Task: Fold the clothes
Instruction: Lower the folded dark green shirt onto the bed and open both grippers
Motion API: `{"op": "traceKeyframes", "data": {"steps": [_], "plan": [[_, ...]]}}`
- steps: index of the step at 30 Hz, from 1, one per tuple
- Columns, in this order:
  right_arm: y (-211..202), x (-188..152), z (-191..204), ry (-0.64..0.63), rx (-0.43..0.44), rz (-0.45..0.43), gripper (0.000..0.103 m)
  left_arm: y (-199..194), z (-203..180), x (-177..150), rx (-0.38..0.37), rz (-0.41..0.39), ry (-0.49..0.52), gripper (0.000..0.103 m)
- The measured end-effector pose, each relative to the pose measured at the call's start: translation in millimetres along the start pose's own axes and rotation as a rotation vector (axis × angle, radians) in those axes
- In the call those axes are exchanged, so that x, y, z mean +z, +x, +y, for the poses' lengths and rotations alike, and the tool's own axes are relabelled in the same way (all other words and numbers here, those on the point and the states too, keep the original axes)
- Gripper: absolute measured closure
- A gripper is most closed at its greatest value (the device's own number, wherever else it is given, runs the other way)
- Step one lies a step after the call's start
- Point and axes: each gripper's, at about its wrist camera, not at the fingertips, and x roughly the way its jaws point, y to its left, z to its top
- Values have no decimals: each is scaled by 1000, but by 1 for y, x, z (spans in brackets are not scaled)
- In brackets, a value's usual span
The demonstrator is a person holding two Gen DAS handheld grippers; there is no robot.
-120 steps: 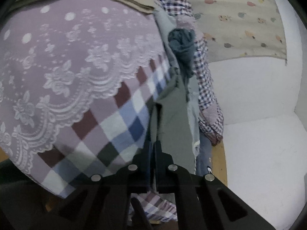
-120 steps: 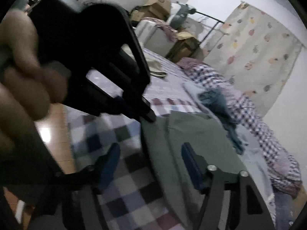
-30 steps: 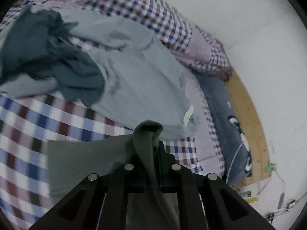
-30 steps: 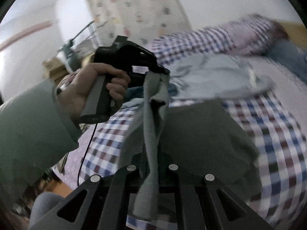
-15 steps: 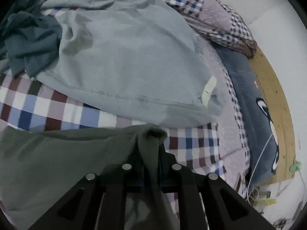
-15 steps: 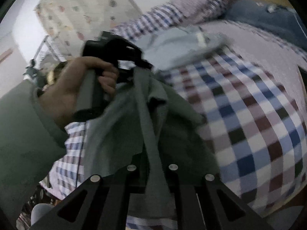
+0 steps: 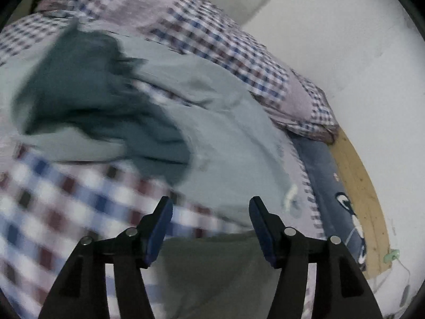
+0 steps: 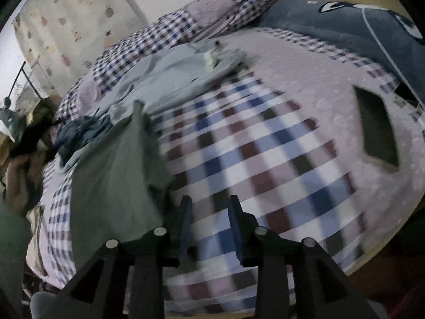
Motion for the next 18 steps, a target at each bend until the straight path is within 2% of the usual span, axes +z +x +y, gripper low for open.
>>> {"op": "traceKeyframes", "data": {"steps": [4, 9, 13, 16, 17, 18], "plan": [[-3, 19, 16, -64, 33, -14, 68, -14, 51, -22, -43, 23, -61, 39], [-6, 37, 68, -155, 110, -45, 63, 6, 64, -44, -146, 94, -67, 39], [2, 0, 116, -274, 157, -2, 62, 37, 53, -45, -208, 154, -60, 39], [9, -31, 150, -382, 181, 34, 61, 57, 48, -41, -226, 165, -78, 39], [13, -41, 157, -437, 164, 41, 61, 61, 48, -40, -231, 160, -88, 41], [17, -46, 160, -467, 145, 45, 61, 63, 48, -39, -234, 155, -98, 49]]}}
